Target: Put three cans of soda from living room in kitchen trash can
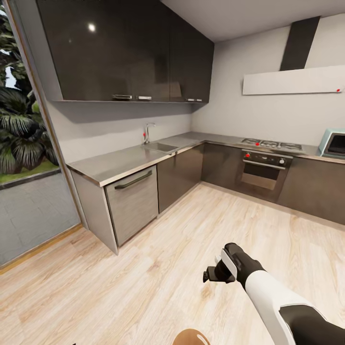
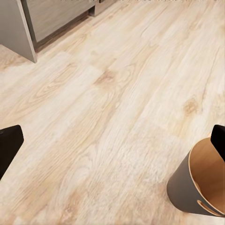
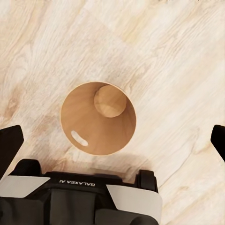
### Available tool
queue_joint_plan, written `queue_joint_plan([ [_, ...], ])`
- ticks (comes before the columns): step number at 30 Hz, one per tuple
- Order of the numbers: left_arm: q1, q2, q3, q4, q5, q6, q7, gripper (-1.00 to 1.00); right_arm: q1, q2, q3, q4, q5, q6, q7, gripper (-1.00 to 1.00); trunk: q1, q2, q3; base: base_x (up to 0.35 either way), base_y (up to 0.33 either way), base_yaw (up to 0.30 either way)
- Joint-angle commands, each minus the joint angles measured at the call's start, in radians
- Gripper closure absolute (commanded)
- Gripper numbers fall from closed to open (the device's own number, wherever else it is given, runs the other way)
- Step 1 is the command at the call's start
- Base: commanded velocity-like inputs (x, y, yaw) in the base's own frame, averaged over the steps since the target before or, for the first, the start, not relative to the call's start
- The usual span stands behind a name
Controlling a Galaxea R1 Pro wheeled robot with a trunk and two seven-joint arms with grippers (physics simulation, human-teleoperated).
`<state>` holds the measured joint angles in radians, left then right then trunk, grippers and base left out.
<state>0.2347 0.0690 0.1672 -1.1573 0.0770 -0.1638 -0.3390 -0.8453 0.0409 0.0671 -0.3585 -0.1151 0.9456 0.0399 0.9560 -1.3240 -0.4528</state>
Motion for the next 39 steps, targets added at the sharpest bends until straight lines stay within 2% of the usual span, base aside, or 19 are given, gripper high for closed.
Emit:
queue_joint_plan([
  [1, 0.000, 0.000, 0.000, 0.000, 0.000, 0.000, 0.000, -1.00, 0.000, 0.000, 0.000, 0.000, 0.000, 0.000, 0.000, -1.00, 0.000, 0.000, 0.000, 0.000, 0.000, 0.000],
  [8, 0.000, 0.000, 0.001, -0.002, 0.001, 0.000, 0.000, -1.00, 0.000, 0.002, 0.000, 0.000, 0.000, -0.002, 0.000, -1.00, 0.000, 0.000, 0.000, 0.000, 0.000, 0.000],
  [39, 0.000, 0.000, 0.000, -0.001, 0.001, 0.001, 0.000, -1.00, 0.000, 0.002, 0.000, -0.002, 0.000, -0.002, 0.002, -1.00, 0.119, -0.217, -0.097, 0.000, 0.000, 0.000],
])
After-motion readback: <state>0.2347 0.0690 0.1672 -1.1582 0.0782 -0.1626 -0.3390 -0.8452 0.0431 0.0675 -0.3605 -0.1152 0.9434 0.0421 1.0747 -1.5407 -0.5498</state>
